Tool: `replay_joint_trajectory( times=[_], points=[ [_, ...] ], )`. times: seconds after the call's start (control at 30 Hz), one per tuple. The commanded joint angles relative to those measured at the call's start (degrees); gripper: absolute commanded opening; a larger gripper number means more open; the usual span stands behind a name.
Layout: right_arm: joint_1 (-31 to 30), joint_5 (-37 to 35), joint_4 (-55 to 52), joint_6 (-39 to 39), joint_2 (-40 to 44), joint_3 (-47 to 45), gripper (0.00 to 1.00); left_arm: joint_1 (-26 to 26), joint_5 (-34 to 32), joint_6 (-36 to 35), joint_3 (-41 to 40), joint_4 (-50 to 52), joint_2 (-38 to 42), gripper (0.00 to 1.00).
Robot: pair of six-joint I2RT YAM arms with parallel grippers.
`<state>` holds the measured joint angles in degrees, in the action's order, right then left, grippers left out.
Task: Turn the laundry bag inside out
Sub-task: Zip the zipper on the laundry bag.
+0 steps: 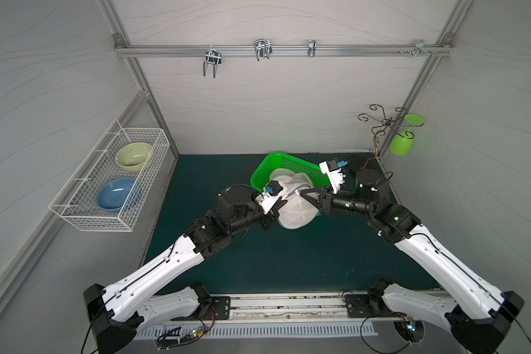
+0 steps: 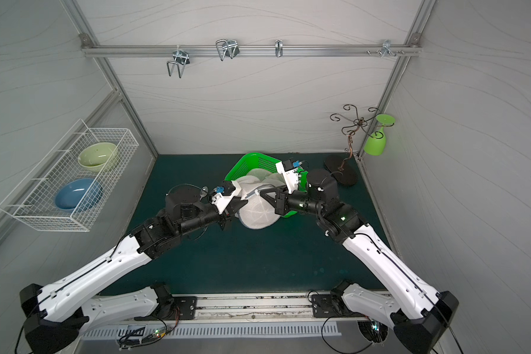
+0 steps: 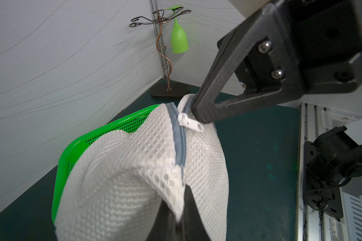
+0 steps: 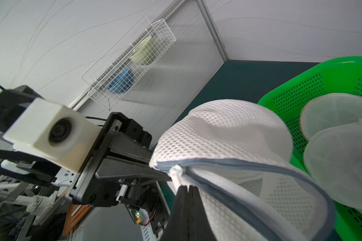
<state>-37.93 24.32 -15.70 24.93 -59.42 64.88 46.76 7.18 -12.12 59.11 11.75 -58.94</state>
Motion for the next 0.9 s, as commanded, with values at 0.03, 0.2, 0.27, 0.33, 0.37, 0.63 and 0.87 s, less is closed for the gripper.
replay_joint_trajectory(
  times=[0.03, 0.2, 0.27, 0.33, 0.37, 0.63, 0.87],
  points=[
    [1.7, -0.9, -2.4, -1.8, 2.4, 0.9, 0.0, -0.1, -1.1, -1.7, 0.6, -1.8, 1.4, 0.0],
    [-0.4, -2.4, -5.0, -15.8, 3.9, 1.3, 0.4, -0.1, -1.4, -1.0, 3.6, 3.2, -0.4, 0.0],
    [-4.0, -9.0, -6.0, -28.4, 5.2, 0.0, 0.49, -0.1, -1.2, -0.1, 5.7, 5.8, -1.5, 0.0],
    [-5.0, -13.1, -2.1, -41.4, 7.3, -4.2, 0.53, -0.1, -1.2, 1.1, 7.3, 8.1, -2.4, 0.0],
    [-5.0, -14.8, 1.4, -46.1, 8.1, -6.2, 0.53, -0.1, -1.2, 1.3, 7.8, 9.1, -2.7, 0.0],
    [-6.7, -15.0, 11.0, -64.2, 4.8, -7.8, 0.56, -0.1, -1.2, 3.5, 10.1, 12.4, -3.3, 0.0],
    [-8.8, -16.7, 14.4, -69.1, 0.4, -7.0, 0.57, -0.1, -0.7, 4.0, 10.7, 12.7, -3.4, 0.0]
  ],
)
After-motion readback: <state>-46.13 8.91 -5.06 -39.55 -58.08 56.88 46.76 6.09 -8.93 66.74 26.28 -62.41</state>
